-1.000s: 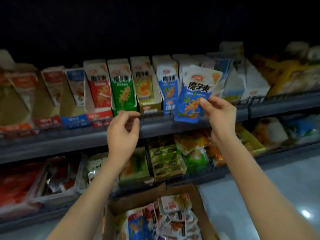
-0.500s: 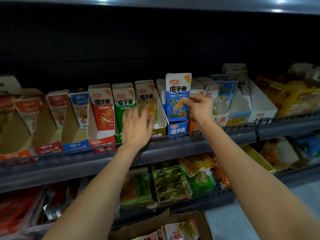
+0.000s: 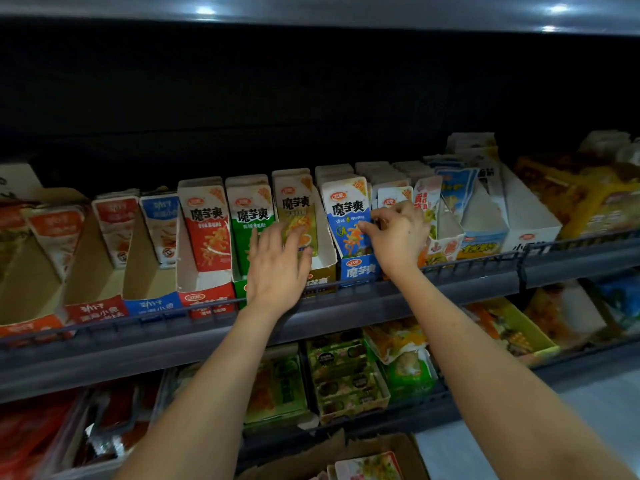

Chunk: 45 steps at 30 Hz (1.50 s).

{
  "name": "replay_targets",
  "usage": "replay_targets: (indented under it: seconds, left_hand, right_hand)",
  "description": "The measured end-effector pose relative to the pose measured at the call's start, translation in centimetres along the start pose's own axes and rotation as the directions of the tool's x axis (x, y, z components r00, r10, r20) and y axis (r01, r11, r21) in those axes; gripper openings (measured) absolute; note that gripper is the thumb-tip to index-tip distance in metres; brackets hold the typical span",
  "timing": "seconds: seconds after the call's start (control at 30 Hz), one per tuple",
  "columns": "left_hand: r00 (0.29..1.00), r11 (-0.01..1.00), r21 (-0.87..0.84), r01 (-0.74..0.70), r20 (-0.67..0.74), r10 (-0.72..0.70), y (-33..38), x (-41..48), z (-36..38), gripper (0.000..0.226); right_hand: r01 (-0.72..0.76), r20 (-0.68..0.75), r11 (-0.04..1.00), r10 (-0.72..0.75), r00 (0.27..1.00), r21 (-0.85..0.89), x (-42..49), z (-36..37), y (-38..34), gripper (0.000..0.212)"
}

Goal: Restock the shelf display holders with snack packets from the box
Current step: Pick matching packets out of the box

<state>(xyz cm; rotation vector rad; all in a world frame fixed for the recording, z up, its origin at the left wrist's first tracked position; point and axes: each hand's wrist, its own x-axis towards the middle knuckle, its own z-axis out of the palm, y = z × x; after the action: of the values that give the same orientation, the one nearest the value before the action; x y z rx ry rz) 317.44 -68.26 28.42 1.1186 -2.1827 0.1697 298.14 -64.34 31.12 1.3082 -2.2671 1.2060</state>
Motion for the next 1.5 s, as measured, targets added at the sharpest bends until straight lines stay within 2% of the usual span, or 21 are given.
replay_targets:
  seconds: [0.17, 0.3, 0.4, 0.5, 0.7, 0.83, 0.93, 1.1, 1.17, 1.23, 1.3, 1.4, 1.5]
  left_hand:
    - [1.000, 1.000, 0.003, -0.005, -0.009, 0.005, -0.2, -0.1, 0.2, 0.047]
    - [1.000, 1.000, 0.007, -0.001, 0.006, 0.001, -0.2, 0.0, 0.2, 0.048]
    - [1.000, 1.000, 0.003, -0.004, 0.006, 0.004, -0.3, 0.0, 0.2, 0.048]
    - [1.000, 1.000, 0.011, -0.002, 0.005, 0.002, -0.3, 0.0, 0.2, 0.047]
    - [1.000, 1.000, 0.006, -0.006, -0.005, 0.006, -0.3, 0.0, 0.3, 0.045]
    - [1.000, 0.999, -0.033, -0.008, -0.013, 0.008, -0.4, 0.1, 0.0, 0.039]
    - [0.996, 0.995, -0.097, -0.021, -0.087, 0.012, -0.3, -0.6, -0.9, 0.031]
    - [0.983, 0.976, -0.213, -0.033, -0.182, -0.006, 0.4, -6.1, -3.2, 0.028]
    - [0.984, 0.968, -0.252, -0.016, -0.176, -0.030, 0.7, -9.8, -3.5, 0.027]
    - [0.990, 0.961, -0.276, 0.026, -0.124, -0.062, 0.7, -14.0, -3.3, 0.027]
    - [0.995, 0.958, -0.279, 0.062, -0.055, -0.080, 0.5, -18.4, -2.6, 0.026]
    - [0.985, 0.952, -0.260, 0.164, 0.101, -0.142, -0.1, -24.9, -1.2, 0.017]
    - [0.930, 0.916, -0.238, 0.322, 0.259, -0.259, -0.5, -30.6, 0.1, 0.019]
  right_hand:
    - [-0.013, 0.000, 0.995, 0.013, 1.000, -0.098, -0.9, 0.3, -0.1, 0.032]
    - [-0.024, -0.014, 0.996, 0.023, 1.000, -0.086, -1.6, -0.1, -0.5, 0.047]
    - [0.007, 0.042, 1.000, -0.006, 0.999, -0.026, -1.7, -0.1, -0.8, 0.057]
    - [0.017, 0.119, 0.996, -0.007, 0.993, -0.082, -1.4, 0.3, -0.9, 0.073]
    - [0.032, -0.010, 0.986, -0.034, 0.999, -0.164, -1.3, 1.3, -1.1, 0.079]
    - [-0.007, 0.070, 0.990, 0.017, 0.997, -0.144, -2.1, -0.2, -0.8, 0.078]
    - [-0.035, 0.044, 0.998, 0.038, 0.998, -0.055, -4.1, -2.6, -0.1, 0.074]
    - [-0.003, 0.003, 0.976, 0.003, 1.000, 0.218, -12.4, -5.6, 3.4, 0.045]
    - [-0.055, 0.092, 0.954, 0.029, 0.995, 0.296, -16.6, -5.9, 5.3, 0.034]
    - [-0.164, 0.245, 0.947, 0.096, 0.965, 0.276, -20.9, -5.8, 7.2, 0.025]
    - [-0.267, 0.404, 0.944, 0.172, 0.899, 0.193, -25.2, -4.8, 9.6, 0.020]
    - [-0.402, 0.626, 0.915, 0.285, 0.726, 0.049, -31.4, -2.8, 12.7, 0.018]
    - [-0.373, 0.742, 0.919, 0.337, 0.580, -0.126, -36.0, -0.9, 14.6, 0.016]
